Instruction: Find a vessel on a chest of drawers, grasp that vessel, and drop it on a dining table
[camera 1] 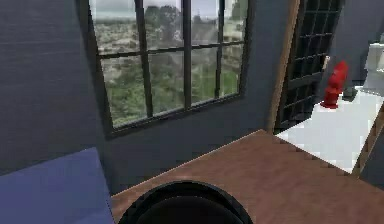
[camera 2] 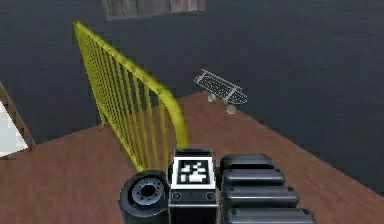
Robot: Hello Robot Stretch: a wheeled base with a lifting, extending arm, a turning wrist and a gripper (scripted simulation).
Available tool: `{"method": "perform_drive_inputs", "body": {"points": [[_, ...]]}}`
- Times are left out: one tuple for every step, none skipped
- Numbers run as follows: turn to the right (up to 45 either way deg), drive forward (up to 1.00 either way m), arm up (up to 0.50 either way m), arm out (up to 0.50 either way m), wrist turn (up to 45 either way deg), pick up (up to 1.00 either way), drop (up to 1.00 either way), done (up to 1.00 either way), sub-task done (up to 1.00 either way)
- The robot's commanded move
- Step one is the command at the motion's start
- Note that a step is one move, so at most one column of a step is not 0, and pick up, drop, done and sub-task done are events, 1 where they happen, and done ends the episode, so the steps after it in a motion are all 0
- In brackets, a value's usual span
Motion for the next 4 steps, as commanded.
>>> {"method": "perform_drive_inputs", "body": {"points": [[33.0,0.0,0.0,0.0,0.0,0.0,0.0,0.0,0.0],[0.0,1.0,0.0,0.0,0.0,0.0,0.0,0.0,0.0],[0.0,1.0,0.0,0.0,0.0,0.0,0.0,0.0,0.0],[12.0,0.0,0.0,0.0,0.0,0.0,0.0,0.0,0.0]]}}
